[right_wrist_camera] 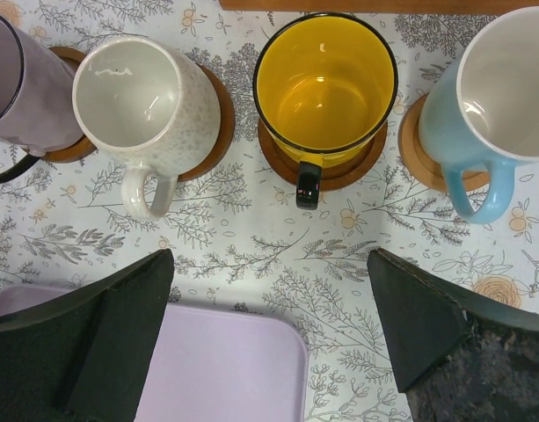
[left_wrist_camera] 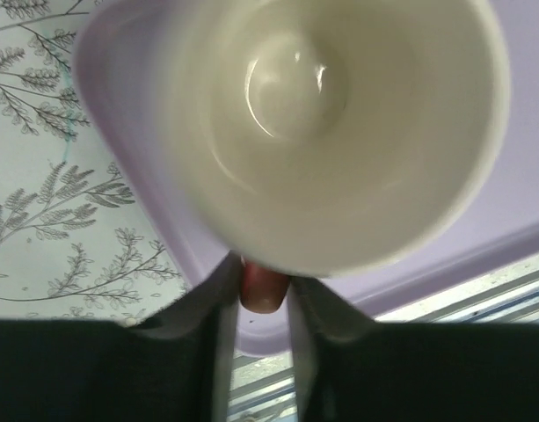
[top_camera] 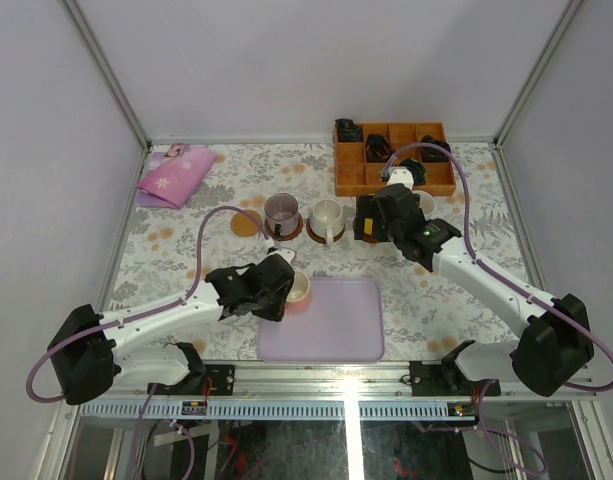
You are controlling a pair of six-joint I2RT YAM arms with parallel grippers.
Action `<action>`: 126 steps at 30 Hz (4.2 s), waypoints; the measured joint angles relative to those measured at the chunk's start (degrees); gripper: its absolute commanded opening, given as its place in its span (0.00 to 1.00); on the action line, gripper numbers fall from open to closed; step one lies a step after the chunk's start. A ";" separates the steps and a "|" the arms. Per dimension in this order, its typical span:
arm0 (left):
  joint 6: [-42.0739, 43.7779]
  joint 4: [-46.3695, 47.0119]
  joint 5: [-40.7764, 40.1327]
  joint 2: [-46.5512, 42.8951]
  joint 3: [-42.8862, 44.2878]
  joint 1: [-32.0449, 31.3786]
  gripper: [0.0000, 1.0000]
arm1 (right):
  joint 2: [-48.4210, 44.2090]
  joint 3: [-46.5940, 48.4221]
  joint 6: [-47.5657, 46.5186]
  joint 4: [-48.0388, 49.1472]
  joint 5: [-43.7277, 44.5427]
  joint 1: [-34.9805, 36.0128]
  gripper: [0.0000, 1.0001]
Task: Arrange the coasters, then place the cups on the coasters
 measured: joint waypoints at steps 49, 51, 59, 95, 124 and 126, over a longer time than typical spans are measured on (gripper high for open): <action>6.43 -5.57 -19.28 10.14 25.57 29.55 0.00 | 1.46 9.42 -3.82 -0.28 4.79 -0.44 1.00; 8.52 -4.85 -16.17 14.34 26.67 32.26 0.00 | 1.46 10.29 -4.00 -0.35 5.22 -0.57 1.00; 15.10 -1.90 -7.32 24.81 29.66 37.99 0.00 | 1.46 11.61 -4.42 -1.38 6.40 -0.74 1.00; 15.37 2.27 -1.88 30.69 27.89 39.21 0.00 | 3.30 10.84 -3.82 -2.99 4.66 -0.79 1.00; 14.21 0.26 -1.60 28.35 25.99 39.87 0.00 | 3.80 10.82 -3.69 -3.21 3.06 -0.79 1.00; 14.40 0.26 -1.55 28.35 25.99 39.87 0.00 | 3.80 10.80 -3.65 -3.21 3.06 -0.79 1.00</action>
